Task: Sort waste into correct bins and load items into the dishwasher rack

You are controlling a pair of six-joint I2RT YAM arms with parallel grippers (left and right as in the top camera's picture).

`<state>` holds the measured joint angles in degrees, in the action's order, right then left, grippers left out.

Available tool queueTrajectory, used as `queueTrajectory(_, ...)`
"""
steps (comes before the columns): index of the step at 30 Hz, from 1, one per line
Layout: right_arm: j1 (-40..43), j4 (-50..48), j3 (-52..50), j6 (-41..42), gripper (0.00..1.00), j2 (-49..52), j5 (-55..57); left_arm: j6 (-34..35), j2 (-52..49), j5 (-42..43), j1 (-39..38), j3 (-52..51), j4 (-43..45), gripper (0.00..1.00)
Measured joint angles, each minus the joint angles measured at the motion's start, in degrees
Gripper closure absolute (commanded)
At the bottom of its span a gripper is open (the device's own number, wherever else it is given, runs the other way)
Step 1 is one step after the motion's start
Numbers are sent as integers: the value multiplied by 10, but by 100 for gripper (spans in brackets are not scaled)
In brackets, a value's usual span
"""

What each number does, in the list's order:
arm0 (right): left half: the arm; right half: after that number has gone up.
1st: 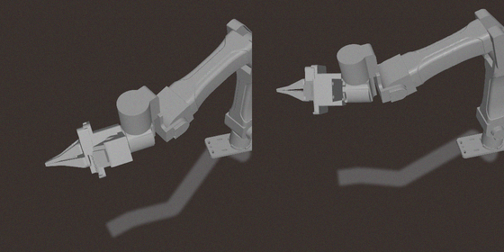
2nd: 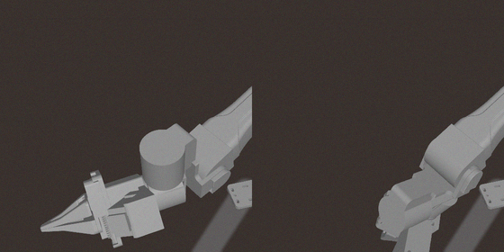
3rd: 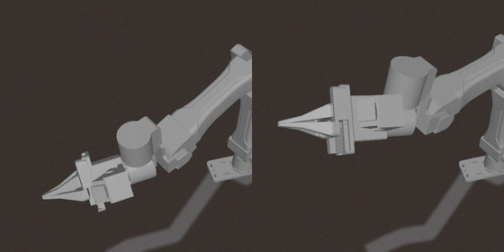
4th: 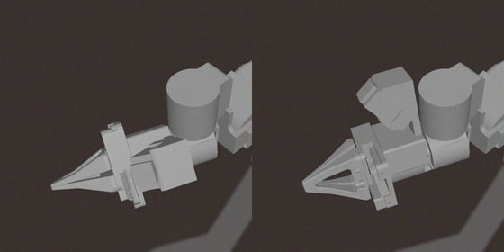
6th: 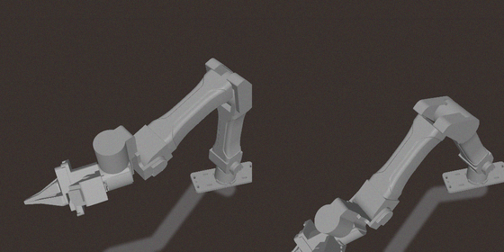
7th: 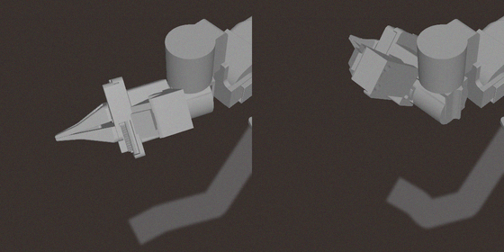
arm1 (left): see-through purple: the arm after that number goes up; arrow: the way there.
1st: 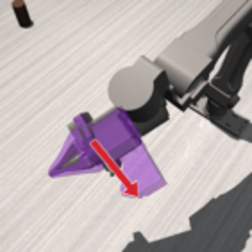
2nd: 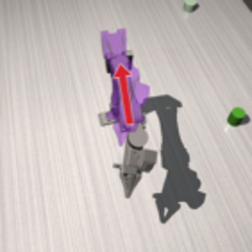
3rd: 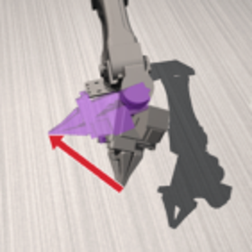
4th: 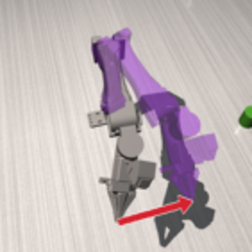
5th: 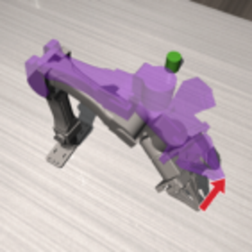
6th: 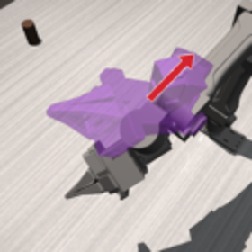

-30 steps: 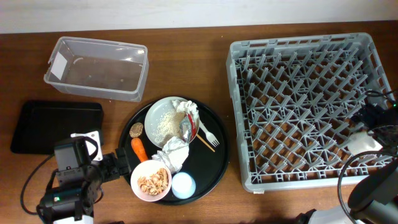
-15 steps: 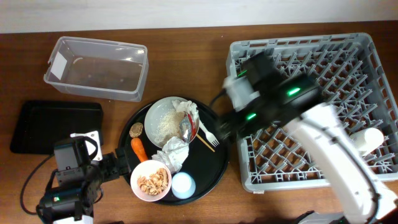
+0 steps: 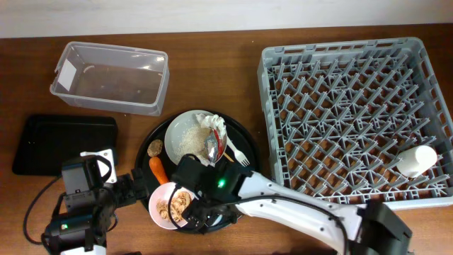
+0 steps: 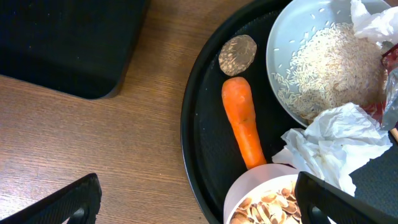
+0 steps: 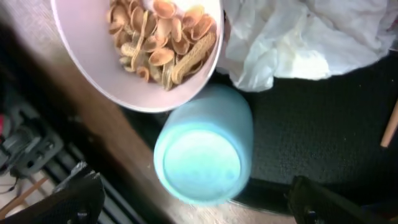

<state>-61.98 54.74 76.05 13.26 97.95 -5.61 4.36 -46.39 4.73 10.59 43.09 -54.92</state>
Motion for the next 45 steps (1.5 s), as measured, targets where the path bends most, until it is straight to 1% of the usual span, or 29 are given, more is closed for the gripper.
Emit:
queueTrajectory(5,-1,-28,0,5,1,59,9,0,0,0,0,0,-2,1)
queueTrajectory(6,-1,-28,0,5,2,67,11,0,0,0,0,0,-2,1)
queueTrajectory(7,-1,-28,0,5,7,75,12,0,0,0,0,0,-2,1)
queueTrajectory(8,-1,-28,0,5,14,80,12,0,0,0,0,0,-2,1)
queueTrajectory(9,-1,-28,-1,6,16,83,13,0,0,0,0,0,-2,1)
queueTrajectory(11,-1,-27,-1,9,23,84,13,0,0,0,0,0,-2,1)
queueTrajectory(17,-1,-21,-1,13,27,84,13,0,0,0,0,0,-2,1)
queueTrajectory(23,-1,-19,-1,18,35,84,15,0,0,0,0,0,-2,1)
queueTrajectory(30,-1,-18,-1,18,39,83,17,0,0,0,0,0,-2,1)
queueTrajectory(31,-1,-18,-1,18,42,83,17,0,0,0,0,0,-2,1)
queueTrajectory(34,-1,-17,0,17,46,81,20,0,0,0,0,0,-2,1)
queueTrajectory(41,2,-12,-1,18,49,58,17,0,0,0,0,0,-2,1)
queueTrajectory(45,33,5,-1,18,50,15,17,0,0,0,0,0,-2,1)
